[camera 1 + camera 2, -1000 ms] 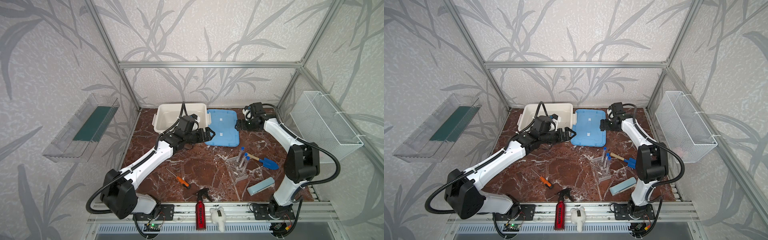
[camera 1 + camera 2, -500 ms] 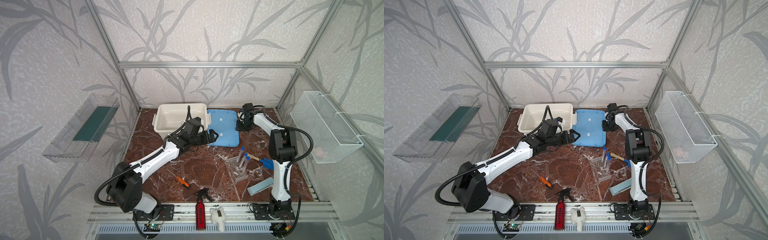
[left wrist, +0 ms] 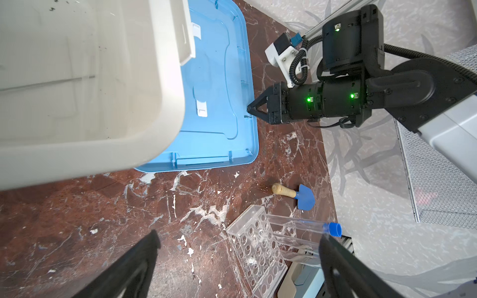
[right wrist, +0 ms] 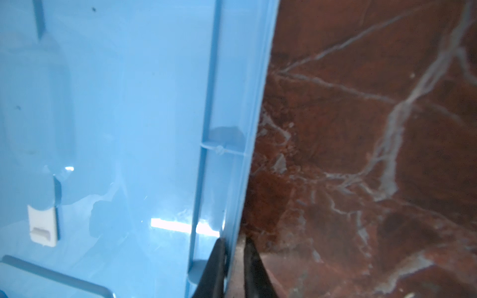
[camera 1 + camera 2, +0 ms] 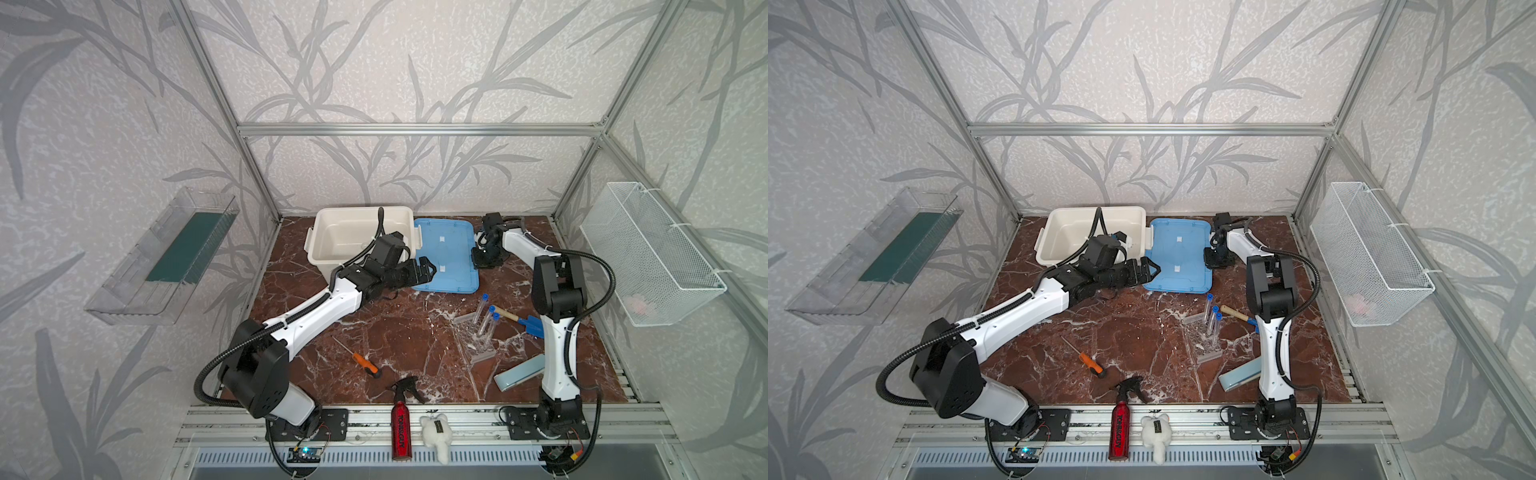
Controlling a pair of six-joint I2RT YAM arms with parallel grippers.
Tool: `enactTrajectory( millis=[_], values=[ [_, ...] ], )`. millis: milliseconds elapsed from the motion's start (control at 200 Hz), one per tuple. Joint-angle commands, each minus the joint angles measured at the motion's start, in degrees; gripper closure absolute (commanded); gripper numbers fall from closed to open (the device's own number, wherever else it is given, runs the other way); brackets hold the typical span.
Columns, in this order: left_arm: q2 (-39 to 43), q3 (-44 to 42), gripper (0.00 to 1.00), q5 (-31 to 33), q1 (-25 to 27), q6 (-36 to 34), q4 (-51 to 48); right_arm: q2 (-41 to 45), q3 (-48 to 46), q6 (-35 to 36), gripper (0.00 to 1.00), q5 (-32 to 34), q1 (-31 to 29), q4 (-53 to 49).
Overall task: Organize the chemistry lab equipment
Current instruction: 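Close the right gripper on the blue lid edge and tilt it upward, then grasp the raised lid edge with the left gripper while the right gripper holds it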
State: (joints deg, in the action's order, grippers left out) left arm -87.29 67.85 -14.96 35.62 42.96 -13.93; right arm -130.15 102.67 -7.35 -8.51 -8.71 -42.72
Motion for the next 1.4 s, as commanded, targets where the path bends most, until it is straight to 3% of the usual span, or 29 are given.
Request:
enactTrajectory(
  millis=[0, 150, 340, 510, 745, 1035, 1394],
  values=[
    [0.1, 3.0, 0.03, 2.7, -0.2, -2.5, -2.2, -1.5, -0.3, -0.6, 0.95, -2.9, 0.3, -3.4],
    [2.2, -1.5, 0.03, 3.8, 0.0, -4.9, 2.0, 1.0, -2.5, -0.9, 1.0, -5.7, 2.3, 2.0],
    [5.6, -6.8, 0.04, 2.7, 1.2, 0.2, 5.8, 6.8, -2.2, -2.3, 1.0, -4.7, 4.0, 3.8],
    [7.0, -5.7, 0.01, 5.6, 4.2, -0.3, 2.4, 13.9, -4.0, -4.2, 1.0, -4.7, 5.5, 5.4],
    [7.8, -5.1, 0.01, 4.5, 4.7, 0.2, 5.3, 21.9, -8.9, -5.2, 1.0, -3.1, 6.6, 9.9],
    [9.6, -6.3, 0.02, 3.4, 4.7, -3.6, 12.7, 32.0, -15.7, -7.0, 1.0, -3.8, 8.9, 16.2],
    [13.5, -4.3, 0.01, 3.4, 4.0, -11.0, 9.4, 47.6, -18.8, -9.5, 1.0, -9.2, 9.1, 14.8]
  ],
)
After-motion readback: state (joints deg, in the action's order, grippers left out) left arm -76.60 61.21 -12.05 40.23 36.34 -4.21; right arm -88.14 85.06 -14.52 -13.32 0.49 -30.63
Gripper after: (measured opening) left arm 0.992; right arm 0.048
